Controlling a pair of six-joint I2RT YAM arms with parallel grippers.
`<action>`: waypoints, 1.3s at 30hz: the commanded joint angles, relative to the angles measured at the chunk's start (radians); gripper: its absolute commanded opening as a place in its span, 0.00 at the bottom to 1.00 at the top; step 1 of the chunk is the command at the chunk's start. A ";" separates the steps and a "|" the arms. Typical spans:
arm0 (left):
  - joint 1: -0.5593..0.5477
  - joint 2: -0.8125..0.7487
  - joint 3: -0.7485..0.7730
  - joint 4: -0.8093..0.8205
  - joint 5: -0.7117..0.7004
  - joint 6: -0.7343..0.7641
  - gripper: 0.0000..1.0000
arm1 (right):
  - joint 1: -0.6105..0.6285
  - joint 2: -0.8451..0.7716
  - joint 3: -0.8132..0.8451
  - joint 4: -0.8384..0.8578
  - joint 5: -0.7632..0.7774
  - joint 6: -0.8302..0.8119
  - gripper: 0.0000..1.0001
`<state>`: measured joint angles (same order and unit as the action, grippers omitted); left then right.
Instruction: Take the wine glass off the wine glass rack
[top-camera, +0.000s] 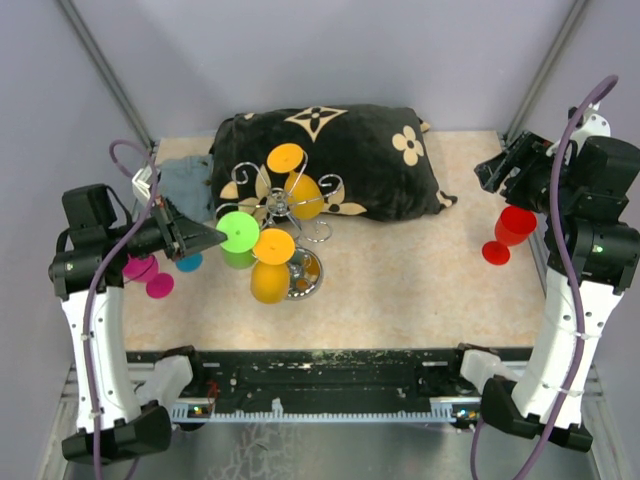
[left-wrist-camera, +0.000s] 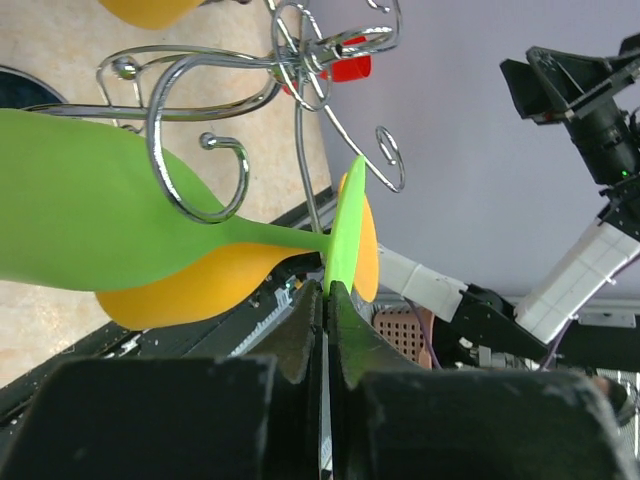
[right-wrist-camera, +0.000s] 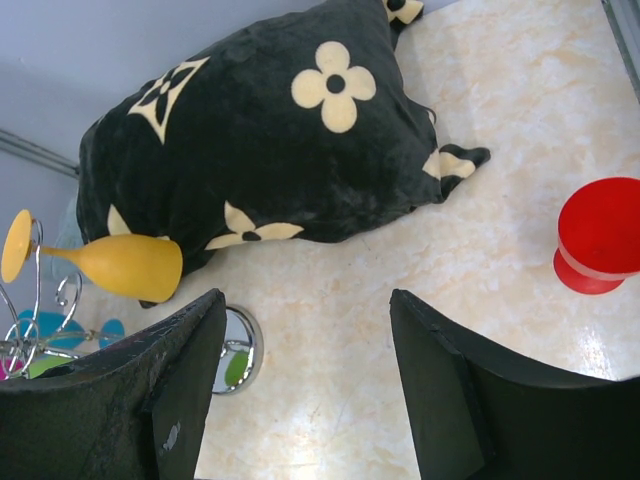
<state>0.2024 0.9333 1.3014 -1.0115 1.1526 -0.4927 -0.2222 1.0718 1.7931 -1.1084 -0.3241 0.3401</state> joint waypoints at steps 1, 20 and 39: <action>0.024 -0.030 -0.007 -0.062 -0.091 0.042 0.00 | 0.016 -0.007 -0.005 0.039 -0.010 -0.016 0.67; 0.054 -0.029 0.253 -0.144 -0.298 0.120 0.00 | 0.024 -0.009 -0.014 0.036 0.009 -0.029 0.67; 0.054 0.059 0.415 0.074 -0.443 0.990 0.00 | 0.037 0.039 0.015 0.059 -0.031 -0.010 0.67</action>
<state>0.2516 0.9550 1.6428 -1.0946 0.6418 0.1322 -0.2012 1.0836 1.7741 -1.1057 -0.3252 0.3325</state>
